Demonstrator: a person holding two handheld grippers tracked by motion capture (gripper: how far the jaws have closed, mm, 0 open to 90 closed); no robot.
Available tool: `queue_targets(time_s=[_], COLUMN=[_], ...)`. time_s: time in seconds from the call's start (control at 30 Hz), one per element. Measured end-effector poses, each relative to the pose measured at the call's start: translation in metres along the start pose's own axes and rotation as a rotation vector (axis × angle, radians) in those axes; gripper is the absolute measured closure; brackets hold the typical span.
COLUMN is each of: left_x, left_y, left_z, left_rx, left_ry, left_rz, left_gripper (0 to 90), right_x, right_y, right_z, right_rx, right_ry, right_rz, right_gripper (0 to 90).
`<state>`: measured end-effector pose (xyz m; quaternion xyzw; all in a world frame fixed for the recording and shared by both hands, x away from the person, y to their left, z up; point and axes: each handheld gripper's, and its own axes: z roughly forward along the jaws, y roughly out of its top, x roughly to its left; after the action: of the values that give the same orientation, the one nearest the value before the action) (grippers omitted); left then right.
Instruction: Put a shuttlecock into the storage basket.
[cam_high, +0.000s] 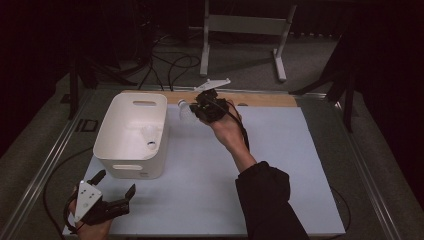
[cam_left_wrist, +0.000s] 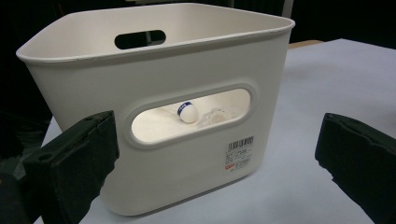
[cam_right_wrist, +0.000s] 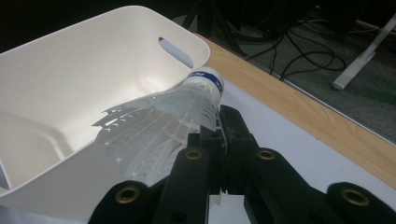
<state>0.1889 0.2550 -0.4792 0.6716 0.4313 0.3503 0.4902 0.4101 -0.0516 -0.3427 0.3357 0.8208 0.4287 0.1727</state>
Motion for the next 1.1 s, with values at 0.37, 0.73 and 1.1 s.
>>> queue_targets(time_s=[0.37, 0.73, 1.1], left_x=[0.000, 0.000, 0.000], left_y=[0.000, 0.000, 0.000], left_z=[0.000, 0.000, 0.000], left_rx=[0.000, 0.000, 0.000], left_ry=[0.000, 0.001, 0.001], left_rz=[0.001, 0.005, 0.003], left_gripper=[0.2, 0.2, 0.2], right_x=[0.002, 0.004, 0.008], right_y=[0.005, 0.010, 0.016], right_z=[0.001, 0.001, 0.001], right_rx=[-0.005, -0.011, -0.022], right_ry=[0.005, 0.012, 0.021], right_rz=[-0.001, 0.004, -0.004], right_gripper=[89.2, 89.2, 89.2])
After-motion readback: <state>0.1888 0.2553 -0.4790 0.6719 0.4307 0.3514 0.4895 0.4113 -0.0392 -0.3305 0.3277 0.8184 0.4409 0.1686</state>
